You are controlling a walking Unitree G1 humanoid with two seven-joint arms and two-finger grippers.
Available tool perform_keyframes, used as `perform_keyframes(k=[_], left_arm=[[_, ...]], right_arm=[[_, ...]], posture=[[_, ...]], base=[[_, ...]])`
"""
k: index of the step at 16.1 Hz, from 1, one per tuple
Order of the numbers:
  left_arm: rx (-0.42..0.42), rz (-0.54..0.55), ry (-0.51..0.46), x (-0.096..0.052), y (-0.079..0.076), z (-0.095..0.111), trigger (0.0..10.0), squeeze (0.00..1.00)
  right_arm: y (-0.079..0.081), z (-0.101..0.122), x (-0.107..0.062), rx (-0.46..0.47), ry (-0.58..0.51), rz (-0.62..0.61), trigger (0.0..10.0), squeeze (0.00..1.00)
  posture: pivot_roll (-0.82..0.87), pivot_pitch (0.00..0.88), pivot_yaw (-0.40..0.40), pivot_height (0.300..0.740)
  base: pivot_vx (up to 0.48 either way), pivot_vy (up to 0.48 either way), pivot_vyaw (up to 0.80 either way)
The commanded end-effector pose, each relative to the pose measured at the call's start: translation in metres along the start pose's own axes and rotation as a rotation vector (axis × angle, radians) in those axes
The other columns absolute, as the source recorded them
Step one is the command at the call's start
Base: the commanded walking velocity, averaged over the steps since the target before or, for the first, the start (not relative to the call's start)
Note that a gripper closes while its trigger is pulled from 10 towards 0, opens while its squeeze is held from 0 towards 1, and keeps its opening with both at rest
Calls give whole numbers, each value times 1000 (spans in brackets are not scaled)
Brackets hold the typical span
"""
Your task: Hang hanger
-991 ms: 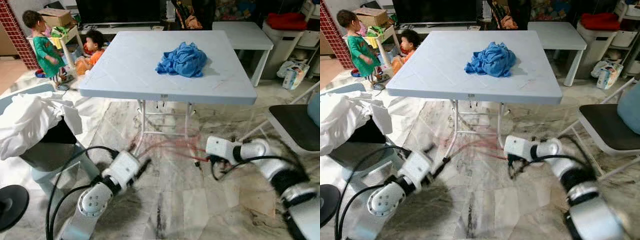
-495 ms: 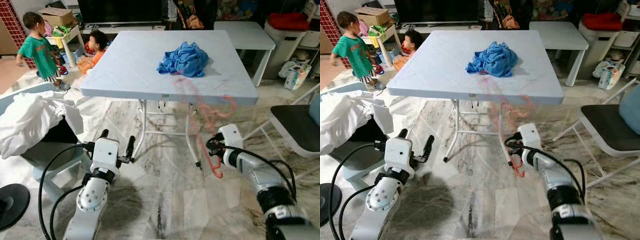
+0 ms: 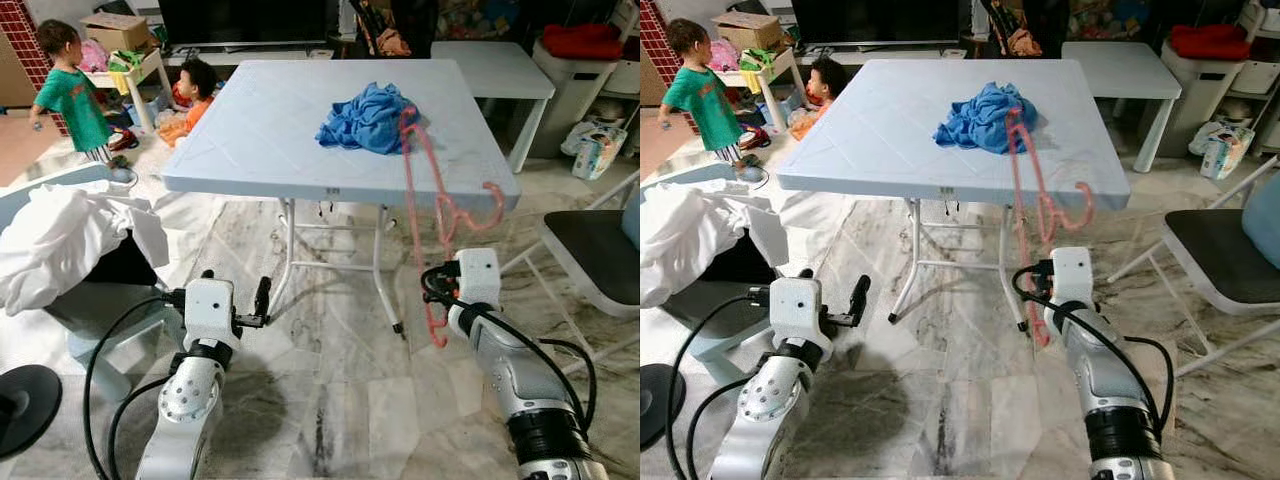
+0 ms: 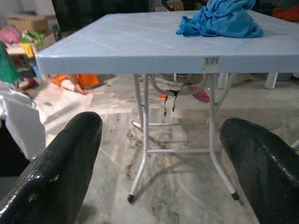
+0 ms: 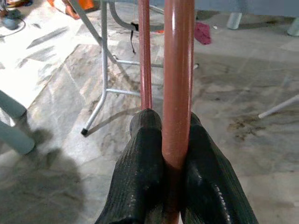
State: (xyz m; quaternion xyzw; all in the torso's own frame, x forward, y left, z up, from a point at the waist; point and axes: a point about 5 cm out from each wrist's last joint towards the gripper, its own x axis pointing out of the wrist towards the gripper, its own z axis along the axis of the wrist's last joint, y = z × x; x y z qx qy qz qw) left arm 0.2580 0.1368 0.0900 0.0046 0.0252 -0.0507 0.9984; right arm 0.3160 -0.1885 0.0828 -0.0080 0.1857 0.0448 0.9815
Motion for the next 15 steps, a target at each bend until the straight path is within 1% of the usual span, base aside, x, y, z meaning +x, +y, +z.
perform_keyframes(k=[1,3,7,12,14,15], left_arm=[[-17,8,7,2,3,2,10000,0],[-23,7,12,3,2,2,10000,0],[-46,12,24,5,3,3,10000,0],[-53,17,36,4,3,2,10000,0],[-61,20,40,5,4,2,10000,0],[-79,25,44,5,4,2,10000,0]], right_arm=[[2,5,-2,-4,-6,-12,10000,0],[1,4,-4,8,7,-34,10000,0],[2,4,-5,-9,16,-46,10000,0],[3,3,-5,-12,27,-56,10000,0],[3,3,-6,-13,29,-60,10000,0],[3,3,-6,-7,26,-59,10000,0]], posture=[[-81,0,25,740],[-82,0,23,740],[-81,0,17,740],[-83,0,15,740],[-85,0,15,740],[-85,0,15,740]], base=[[0,0,0],[0,0,0],[0,325,-692],[0,377,-687],[0,0,-688],[0,0,-613]])
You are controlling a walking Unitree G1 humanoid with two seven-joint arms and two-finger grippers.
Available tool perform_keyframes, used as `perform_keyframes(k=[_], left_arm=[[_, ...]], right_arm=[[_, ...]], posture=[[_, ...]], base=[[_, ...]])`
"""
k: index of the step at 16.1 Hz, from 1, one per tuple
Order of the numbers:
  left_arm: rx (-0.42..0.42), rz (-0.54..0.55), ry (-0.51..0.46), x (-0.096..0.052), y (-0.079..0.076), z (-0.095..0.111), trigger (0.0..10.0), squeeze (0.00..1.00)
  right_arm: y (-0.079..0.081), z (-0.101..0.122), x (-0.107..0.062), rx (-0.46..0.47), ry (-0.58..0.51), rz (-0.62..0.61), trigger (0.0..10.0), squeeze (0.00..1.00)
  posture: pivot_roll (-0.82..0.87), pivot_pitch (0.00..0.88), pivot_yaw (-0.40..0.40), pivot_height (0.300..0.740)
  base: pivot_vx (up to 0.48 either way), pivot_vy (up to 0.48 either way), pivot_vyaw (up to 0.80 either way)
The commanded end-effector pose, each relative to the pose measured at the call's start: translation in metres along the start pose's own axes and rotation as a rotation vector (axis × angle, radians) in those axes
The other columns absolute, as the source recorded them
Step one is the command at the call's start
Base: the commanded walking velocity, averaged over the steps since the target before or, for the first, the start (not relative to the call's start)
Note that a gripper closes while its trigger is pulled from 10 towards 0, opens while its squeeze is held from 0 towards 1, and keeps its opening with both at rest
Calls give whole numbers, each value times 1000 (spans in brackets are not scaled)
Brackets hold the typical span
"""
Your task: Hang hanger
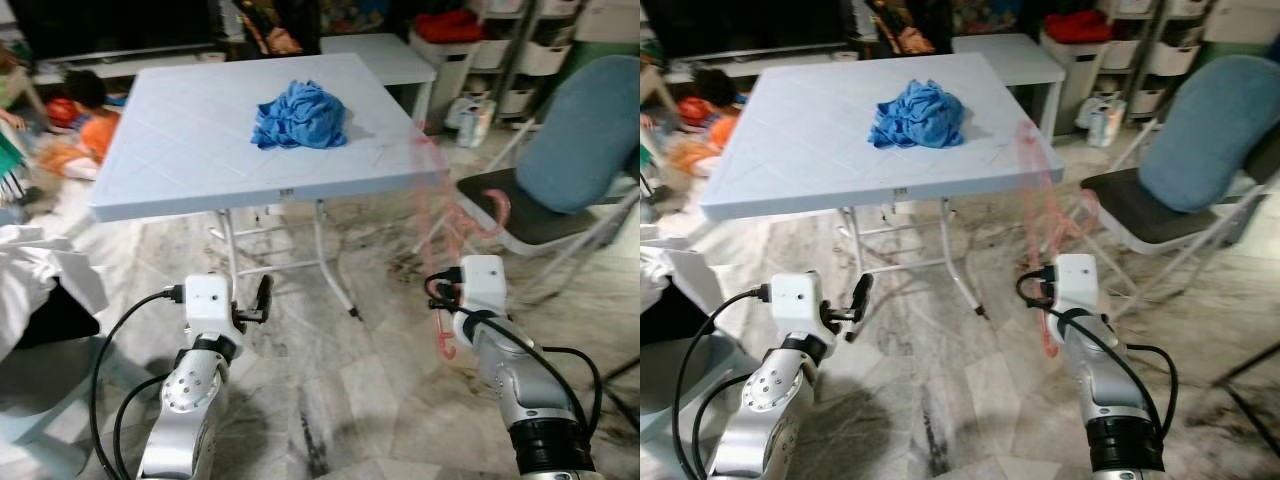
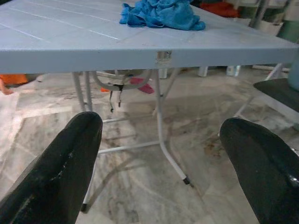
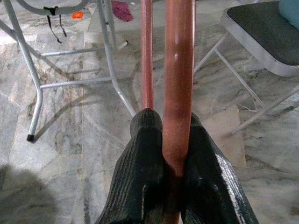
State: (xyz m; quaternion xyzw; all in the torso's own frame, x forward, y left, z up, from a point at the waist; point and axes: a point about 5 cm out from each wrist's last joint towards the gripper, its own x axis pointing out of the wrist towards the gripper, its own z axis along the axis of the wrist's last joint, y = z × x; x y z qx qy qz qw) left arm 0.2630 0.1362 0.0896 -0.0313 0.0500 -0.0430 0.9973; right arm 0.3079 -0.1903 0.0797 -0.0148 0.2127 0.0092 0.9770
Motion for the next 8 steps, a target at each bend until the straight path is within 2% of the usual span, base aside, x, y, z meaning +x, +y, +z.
perform_keyframes(k=[1,4,8], left_arm=[[-35,28,11,0,6,1,10000,0],[-75,54,25,2,11,0,10000,0],[-79,48,28,2,11,1,10000,0]], right_arm=[[5,9,0,-2,-30,14,10000,0],[6,8,0,5,-26,14,10000,0],[6,8,0,3,-26,11,10000,0]], posture=[[-86,0,17,740],[-84,0,18,740],[-84,0,18,740]], base=[[0,0,0],[0,384,0],[0,480,0]])
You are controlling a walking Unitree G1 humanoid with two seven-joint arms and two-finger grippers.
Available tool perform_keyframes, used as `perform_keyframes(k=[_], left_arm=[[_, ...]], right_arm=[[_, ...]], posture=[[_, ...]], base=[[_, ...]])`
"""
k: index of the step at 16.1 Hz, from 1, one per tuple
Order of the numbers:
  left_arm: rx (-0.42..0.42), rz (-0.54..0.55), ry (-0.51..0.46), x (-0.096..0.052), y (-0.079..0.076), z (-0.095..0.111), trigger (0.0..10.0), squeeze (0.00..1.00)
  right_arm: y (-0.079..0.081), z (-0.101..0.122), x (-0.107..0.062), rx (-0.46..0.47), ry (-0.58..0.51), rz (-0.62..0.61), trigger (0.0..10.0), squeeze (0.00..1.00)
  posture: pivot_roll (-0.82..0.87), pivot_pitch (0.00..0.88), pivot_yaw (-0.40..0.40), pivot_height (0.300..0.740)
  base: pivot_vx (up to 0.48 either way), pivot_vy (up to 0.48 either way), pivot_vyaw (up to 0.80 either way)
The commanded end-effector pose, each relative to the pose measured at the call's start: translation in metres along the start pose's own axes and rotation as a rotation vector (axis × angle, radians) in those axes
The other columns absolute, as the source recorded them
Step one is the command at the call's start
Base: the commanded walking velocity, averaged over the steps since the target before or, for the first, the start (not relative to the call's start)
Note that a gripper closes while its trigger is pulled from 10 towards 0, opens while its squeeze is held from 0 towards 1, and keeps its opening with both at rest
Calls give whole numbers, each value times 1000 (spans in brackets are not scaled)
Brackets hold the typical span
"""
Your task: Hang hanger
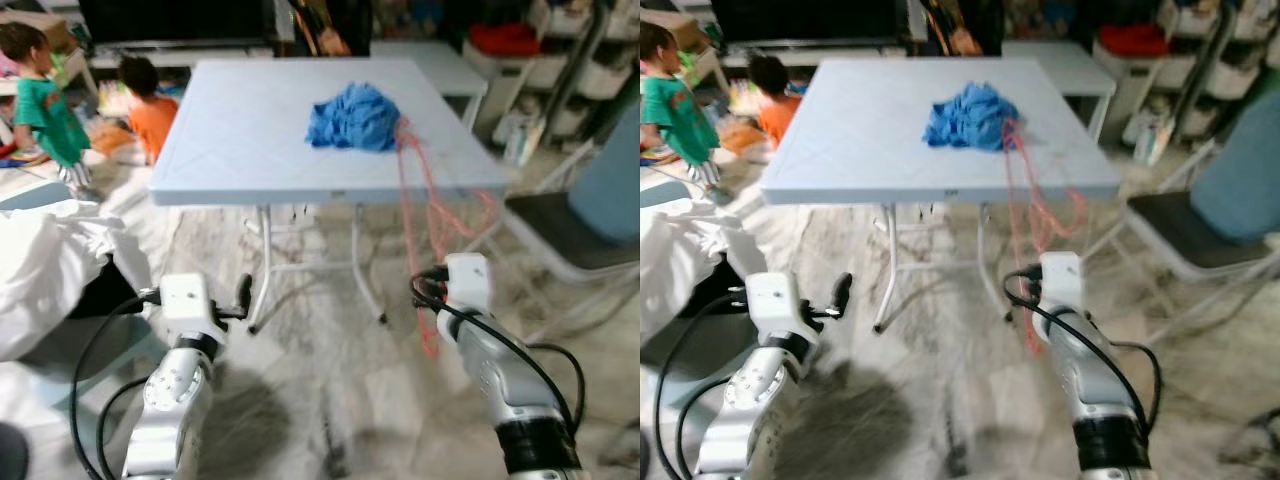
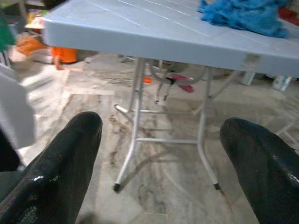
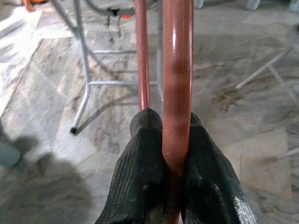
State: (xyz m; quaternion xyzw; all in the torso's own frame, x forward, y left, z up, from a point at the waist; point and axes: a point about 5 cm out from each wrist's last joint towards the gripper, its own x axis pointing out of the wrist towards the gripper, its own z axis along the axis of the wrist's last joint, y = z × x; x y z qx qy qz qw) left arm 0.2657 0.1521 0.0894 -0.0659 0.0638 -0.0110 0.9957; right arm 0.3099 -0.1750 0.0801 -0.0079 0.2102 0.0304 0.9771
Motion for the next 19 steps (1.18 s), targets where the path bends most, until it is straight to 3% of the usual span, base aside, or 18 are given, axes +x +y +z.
perform_keyframes(k=[1,12,19], left_arm=[[-8,-15,8,0,-6,0,10000,0],[-35,-37,3,1,-7,2,10000,0],[-82,-131,-28,-2,-12,5,10000,0]], right_arm=[[-9,6,-2,-4,-20,-35,10000,0],[-8,9,-3,-7,-43,-43,10000,0],[-8,7,-3,-6,-37,-49,10000,0]], posture=[[-85,0,17,740],[-88,0,18,740],[-89,0,20,740]], base=[[0,480,0],[0,480,0],[35,0,-171]])
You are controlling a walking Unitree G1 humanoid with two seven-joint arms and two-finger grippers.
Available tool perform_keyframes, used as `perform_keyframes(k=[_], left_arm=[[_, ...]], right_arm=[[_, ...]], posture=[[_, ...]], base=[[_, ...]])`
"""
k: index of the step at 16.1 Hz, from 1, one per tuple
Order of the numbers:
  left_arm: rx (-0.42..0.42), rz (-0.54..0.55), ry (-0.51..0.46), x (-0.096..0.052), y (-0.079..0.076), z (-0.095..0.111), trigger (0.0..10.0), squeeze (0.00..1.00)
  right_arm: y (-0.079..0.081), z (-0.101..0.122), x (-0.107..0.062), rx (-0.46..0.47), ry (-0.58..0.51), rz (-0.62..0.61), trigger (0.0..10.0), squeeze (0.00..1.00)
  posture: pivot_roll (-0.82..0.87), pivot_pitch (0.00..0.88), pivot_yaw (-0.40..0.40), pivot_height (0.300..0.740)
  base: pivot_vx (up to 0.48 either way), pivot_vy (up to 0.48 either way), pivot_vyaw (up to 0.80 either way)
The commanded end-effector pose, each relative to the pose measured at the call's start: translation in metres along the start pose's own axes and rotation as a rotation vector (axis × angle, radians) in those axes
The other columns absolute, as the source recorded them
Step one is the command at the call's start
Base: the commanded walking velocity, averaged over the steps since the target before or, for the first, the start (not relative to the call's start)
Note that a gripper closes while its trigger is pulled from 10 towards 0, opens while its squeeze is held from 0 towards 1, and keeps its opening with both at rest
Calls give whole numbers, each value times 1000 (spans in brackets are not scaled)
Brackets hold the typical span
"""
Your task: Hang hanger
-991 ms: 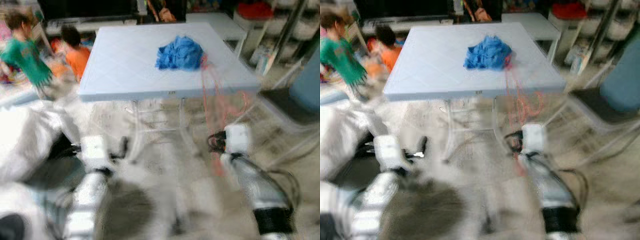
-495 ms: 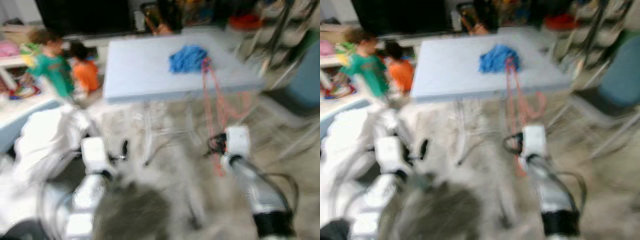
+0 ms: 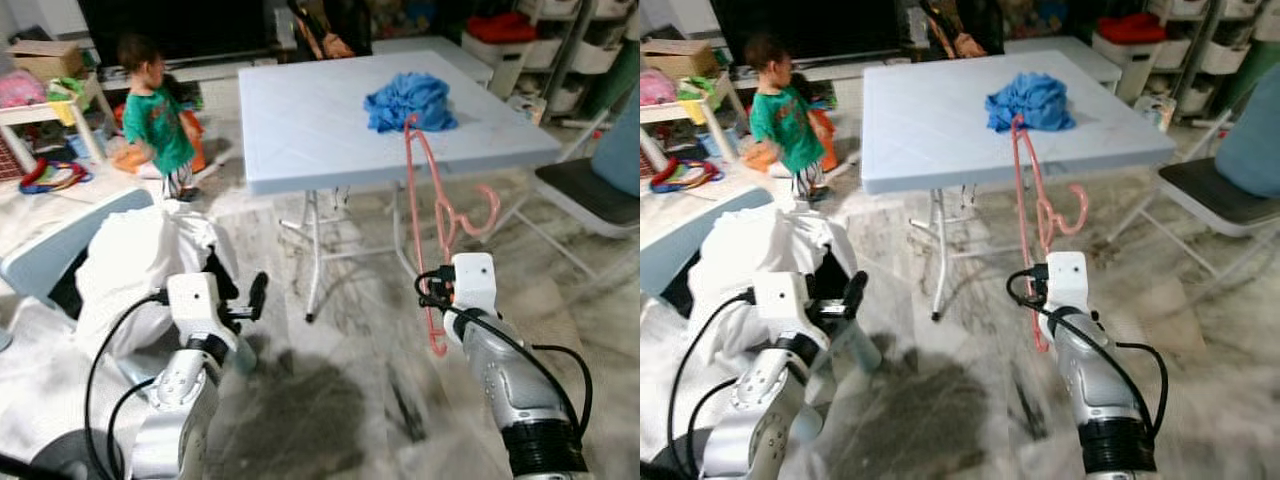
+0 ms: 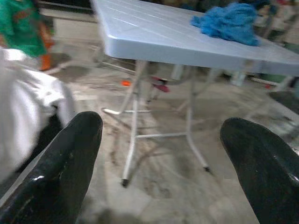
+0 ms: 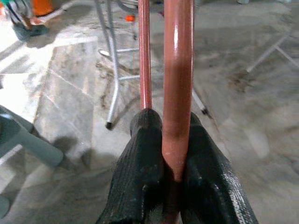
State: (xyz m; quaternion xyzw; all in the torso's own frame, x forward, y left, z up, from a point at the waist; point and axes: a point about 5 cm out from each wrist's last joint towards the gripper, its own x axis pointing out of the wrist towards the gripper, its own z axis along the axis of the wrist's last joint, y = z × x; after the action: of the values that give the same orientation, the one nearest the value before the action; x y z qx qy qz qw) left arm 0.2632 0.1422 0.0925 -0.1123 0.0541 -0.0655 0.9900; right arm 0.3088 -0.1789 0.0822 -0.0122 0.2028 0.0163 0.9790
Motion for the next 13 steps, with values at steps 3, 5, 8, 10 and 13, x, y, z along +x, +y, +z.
perform_keyframes(k=[3,5,8,10,13], left_arm=[[1,-22,-15,0,-2,4,10000,0],[-3,-25,-15,0,-3,3,10000,0],[-8,-27,-14,0,-4,3,10000,0],[-13,-31,-12,1,-4,3,10000,0],[-13,-39,-9,2,-5,3,10000,0]], right_arm=[[-4,6,-1,-5,-19,-16,10000,0],[-3,6,0,-6,-19,-13,10000,0],[-2,6,1,-12,-18,-9,10000,0],[-2,6,1,-16,-16,-11,10000,0],[-3,6,2,-17,-16,-17,10000,0]], posture=[[-89,0,20,740],[-88,0,16,740],[-87,0,14,740],[-87,0,14,740],[-91,0,18,740]], base=[[292,0,-800],[322,0,-800],[344,0,-800],[336,180,-800],[321,358,-800]])
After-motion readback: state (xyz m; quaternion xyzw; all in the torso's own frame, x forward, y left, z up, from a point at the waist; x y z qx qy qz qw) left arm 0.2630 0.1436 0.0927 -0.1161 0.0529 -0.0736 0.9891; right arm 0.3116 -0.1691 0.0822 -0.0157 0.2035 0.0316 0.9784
